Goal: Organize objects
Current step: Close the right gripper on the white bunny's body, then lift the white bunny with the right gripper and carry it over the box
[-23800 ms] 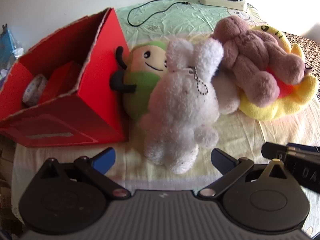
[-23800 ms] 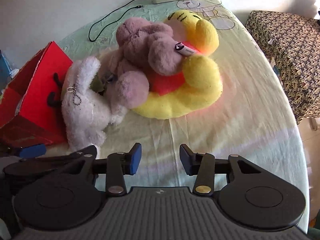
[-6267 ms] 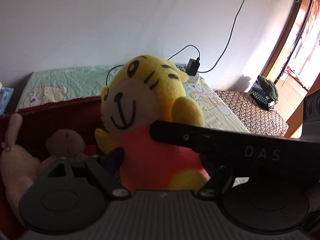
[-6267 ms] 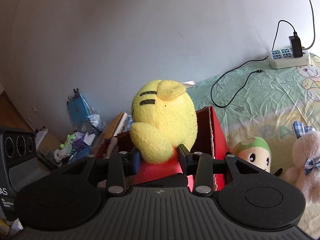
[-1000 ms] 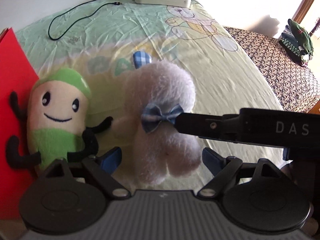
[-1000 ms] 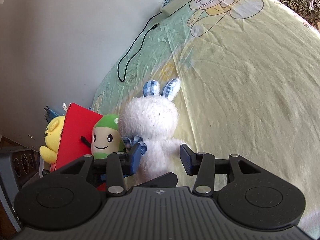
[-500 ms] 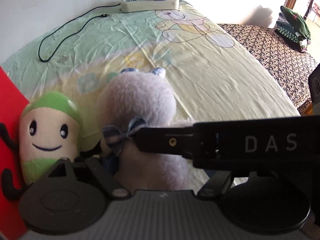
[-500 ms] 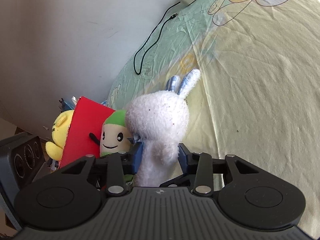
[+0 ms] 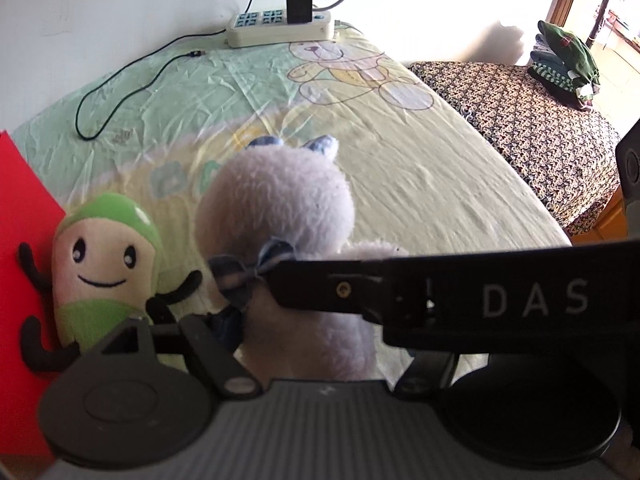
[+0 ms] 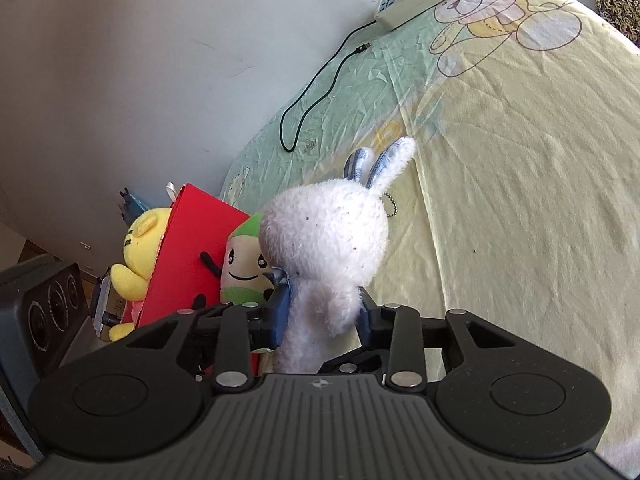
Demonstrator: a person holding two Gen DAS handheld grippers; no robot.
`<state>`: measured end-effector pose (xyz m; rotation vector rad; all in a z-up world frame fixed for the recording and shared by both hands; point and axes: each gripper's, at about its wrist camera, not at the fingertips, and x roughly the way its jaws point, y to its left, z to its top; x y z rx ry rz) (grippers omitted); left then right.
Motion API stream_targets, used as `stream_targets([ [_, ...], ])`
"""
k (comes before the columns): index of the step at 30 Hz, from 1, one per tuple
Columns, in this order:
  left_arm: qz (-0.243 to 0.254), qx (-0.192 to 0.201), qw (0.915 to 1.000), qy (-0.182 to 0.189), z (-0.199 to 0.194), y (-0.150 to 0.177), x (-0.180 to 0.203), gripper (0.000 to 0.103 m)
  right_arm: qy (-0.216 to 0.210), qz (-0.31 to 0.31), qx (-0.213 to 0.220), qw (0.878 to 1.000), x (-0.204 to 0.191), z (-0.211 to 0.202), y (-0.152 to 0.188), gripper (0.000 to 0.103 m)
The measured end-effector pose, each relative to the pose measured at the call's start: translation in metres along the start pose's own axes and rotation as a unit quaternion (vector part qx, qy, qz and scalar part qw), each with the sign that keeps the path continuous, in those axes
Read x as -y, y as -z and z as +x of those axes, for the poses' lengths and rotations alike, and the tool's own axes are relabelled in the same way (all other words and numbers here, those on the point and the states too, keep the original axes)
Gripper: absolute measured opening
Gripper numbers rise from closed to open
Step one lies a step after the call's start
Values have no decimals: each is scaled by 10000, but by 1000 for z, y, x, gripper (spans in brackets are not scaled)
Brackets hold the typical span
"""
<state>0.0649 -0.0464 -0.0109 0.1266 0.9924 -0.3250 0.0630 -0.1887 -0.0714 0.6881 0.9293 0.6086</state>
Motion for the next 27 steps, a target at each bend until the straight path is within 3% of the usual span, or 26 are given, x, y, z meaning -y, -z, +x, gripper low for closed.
stream_targets([
  [15,240,423,9987,150,-63,35,20,71,183,-460,404,9980,-46,-47,43,38],
  [27,164,647,9978,36,-108,70,3,71,121,-807,423,9958,-87,-51,78,38],
])
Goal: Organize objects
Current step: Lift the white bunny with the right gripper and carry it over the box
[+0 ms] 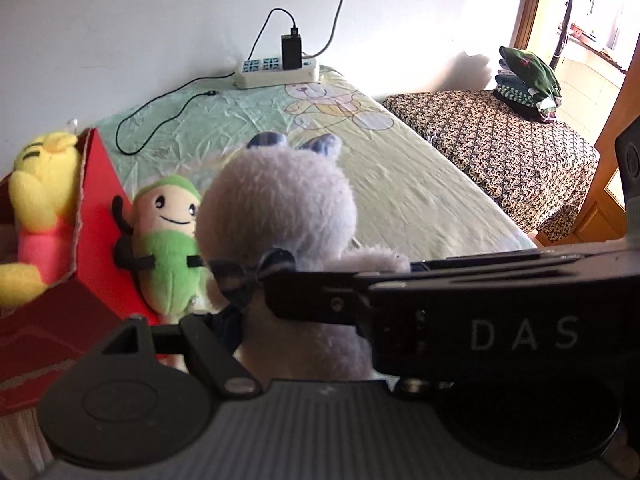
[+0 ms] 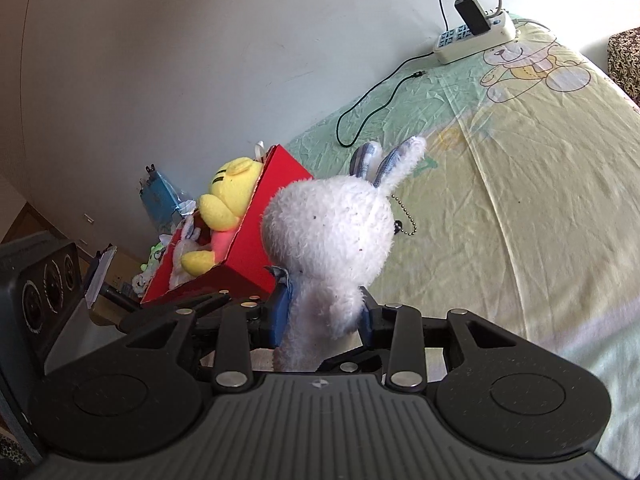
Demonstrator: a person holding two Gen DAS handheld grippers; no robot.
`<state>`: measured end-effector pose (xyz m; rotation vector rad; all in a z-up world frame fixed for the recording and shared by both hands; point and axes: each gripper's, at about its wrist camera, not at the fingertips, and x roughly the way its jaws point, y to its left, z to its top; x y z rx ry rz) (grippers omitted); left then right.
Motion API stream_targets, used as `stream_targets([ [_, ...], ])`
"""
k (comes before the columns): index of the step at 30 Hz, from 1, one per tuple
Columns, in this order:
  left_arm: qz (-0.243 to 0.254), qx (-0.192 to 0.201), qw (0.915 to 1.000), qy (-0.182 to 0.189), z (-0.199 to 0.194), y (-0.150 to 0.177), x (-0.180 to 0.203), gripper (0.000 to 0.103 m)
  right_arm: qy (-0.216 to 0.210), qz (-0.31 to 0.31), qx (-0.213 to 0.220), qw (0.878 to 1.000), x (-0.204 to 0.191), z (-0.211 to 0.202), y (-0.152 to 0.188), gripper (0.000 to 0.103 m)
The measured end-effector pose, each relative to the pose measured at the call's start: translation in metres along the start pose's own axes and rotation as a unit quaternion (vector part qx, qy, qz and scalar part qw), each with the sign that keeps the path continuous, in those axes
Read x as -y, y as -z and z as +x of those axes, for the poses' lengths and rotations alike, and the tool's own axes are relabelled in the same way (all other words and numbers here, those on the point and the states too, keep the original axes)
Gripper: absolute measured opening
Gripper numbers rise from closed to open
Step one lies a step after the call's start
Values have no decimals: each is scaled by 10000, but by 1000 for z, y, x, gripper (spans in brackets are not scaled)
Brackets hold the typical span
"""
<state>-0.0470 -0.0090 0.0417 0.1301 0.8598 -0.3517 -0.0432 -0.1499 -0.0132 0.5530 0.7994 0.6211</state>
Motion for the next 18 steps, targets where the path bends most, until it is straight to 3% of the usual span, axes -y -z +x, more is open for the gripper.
stream_targets([
  [18,-201,828,9953,-457,-92,17,-60,71,-608,-758,350,9947,-90,22,2,39],
])
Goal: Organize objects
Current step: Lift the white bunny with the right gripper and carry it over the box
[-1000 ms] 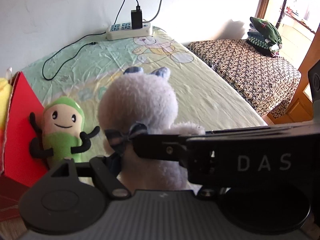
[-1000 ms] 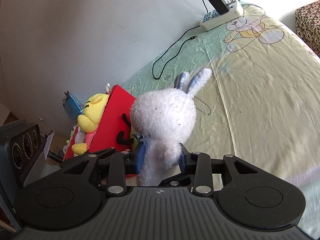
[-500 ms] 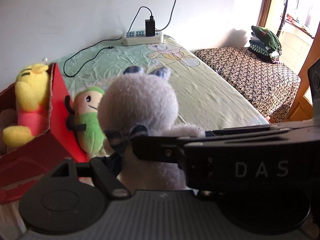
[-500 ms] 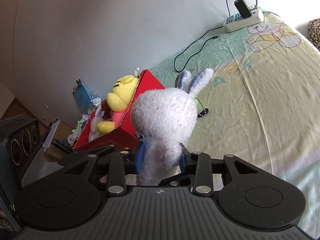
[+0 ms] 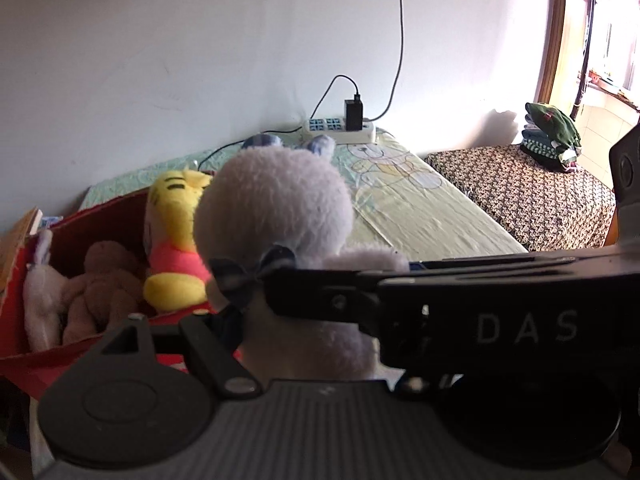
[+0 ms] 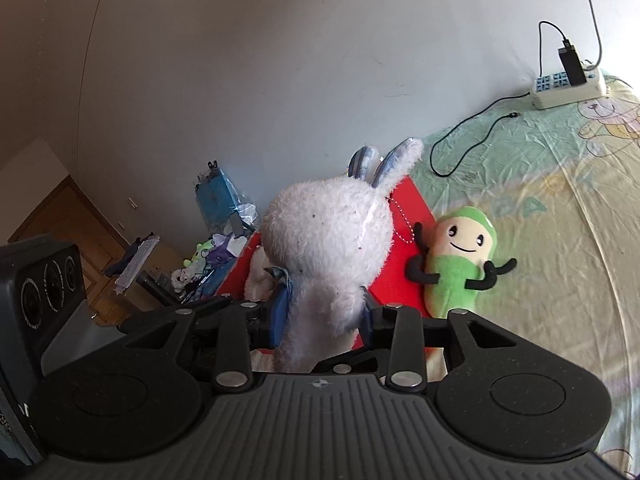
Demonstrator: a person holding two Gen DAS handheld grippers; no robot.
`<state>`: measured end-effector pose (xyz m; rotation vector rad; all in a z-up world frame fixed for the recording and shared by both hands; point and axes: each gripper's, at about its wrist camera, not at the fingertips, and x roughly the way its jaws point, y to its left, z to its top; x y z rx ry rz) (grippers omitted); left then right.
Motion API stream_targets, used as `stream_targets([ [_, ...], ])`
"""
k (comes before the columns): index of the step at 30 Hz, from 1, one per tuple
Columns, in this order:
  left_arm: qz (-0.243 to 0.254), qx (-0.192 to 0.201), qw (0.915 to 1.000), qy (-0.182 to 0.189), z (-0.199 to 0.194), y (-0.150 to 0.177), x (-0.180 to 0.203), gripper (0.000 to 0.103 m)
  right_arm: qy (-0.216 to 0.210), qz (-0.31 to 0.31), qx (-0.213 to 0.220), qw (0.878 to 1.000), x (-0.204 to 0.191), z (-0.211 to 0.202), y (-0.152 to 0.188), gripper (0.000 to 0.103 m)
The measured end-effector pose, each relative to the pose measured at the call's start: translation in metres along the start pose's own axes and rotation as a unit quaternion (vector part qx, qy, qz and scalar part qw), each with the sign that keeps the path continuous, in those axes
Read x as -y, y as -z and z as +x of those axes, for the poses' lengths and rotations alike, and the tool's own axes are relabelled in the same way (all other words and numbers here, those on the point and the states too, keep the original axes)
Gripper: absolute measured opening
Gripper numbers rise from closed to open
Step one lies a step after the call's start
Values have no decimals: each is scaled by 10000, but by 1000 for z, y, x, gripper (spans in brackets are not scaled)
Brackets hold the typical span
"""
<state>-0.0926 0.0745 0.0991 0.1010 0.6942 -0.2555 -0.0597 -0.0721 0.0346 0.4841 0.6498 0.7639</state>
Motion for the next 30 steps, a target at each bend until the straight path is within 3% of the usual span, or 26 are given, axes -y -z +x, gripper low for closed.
stream_targets([
  [13,-350,340,9987,-110,-25,-7,-80,70,-167,-419,104,9989,-56,54,-14,39],
  [30,-803,34,9963,293,20,-9,-165,70,330,-520,-149,9980,-75,132,-23,39],
])
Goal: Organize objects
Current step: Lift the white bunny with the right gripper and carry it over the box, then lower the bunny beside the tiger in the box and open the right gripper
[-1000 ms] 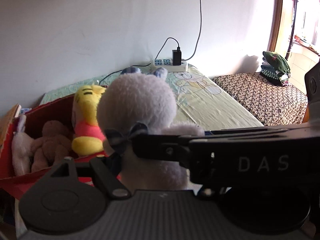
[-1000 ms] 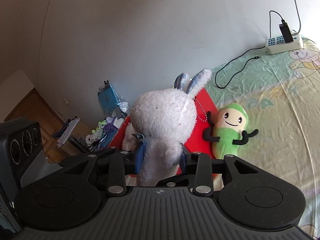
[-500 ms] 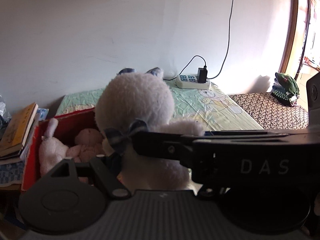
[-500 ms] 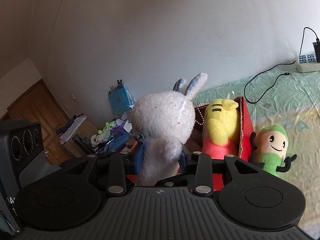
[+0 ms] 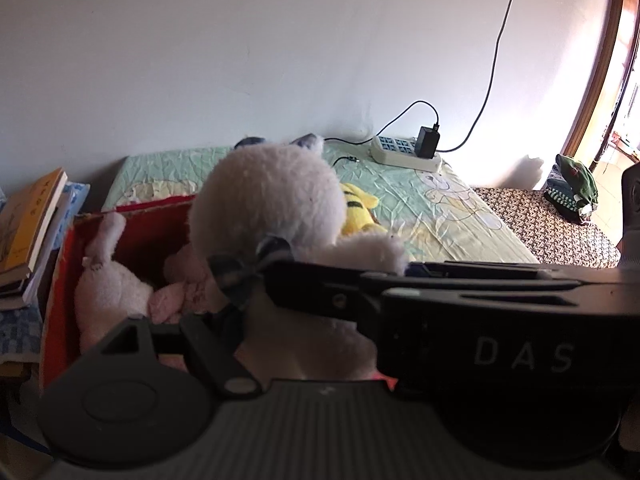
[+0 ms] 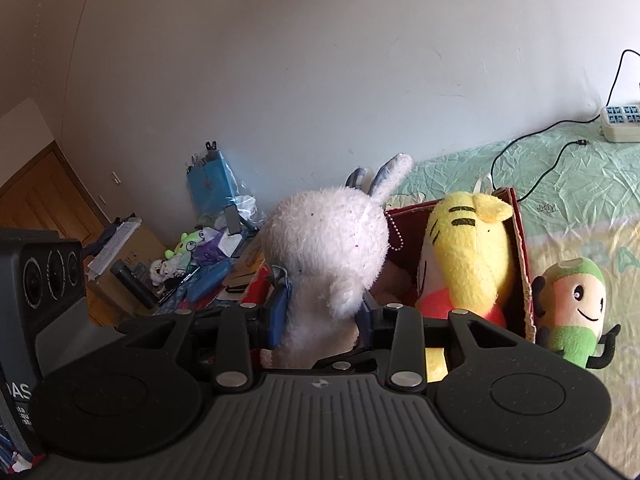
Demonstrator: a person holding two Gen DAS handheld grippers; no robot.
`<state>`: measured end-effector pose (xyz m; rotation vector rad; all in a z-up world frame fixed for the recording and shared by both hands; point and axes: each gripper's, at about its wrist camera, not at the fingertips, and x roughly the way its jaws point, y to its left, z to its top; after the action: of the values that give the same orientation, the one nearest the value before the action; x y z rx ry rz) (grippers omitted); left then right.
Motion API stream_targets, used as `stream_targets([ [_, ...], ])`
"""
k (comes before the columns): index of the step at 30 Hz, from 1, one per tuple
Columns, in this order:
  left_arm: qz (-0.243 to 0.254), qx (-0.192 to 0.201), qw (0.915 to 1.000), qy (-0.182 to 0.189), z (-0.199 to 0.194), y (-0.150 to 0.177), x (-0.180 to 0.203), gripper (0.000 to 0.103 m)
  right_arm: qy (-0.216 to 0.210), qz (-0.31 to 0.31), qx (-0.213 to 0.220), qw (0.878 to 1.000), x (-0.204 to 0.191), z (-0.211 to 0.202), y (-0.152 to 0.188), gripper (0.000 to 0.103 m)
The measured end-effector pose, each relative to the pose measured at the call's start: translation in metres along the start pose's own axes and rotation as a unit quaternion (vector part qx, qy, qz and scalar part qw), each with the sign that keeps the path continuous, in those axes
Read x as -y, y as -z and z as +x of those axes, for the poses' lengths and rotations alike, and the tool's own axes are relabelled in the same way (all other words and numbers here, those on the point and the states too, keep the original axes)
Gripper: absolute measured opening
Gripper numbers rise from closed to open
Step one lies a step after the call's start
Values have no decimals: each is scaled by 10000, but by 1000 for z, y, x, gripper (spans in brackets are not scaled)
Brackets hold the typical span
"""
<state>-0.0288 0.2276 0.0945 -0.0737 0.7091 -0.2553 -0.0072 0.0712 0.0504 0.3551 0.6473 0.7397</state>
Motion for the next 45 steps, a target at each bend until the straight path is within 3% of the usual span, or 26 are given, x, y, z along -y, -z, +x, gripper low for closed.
stream_targets([
  [14,-149,-508,9984,221,52,-4,-26,68,545,184,-530,9969,23,43,-3,39],
  [22,-182,-761,9965,289,69,-3,-31,69,642,420,-759,9942,35,54,0,43],
  [29,-87,-763,9967,251,71,0,-30,77,512,669,-777,9934,41,51,2,47],
  [39,-177,-711,9969,297,66,0,-26,81,460,493,-457,9967,30,36,0,52],
  [42,-101,-720,9969,299,65,1,-22,81,492,425,-178,9977,29,28,-3,49],
  [45,23,-716,9971,272,65,3,-17,81,514,338,58,9981,30,25,-9,39],
])
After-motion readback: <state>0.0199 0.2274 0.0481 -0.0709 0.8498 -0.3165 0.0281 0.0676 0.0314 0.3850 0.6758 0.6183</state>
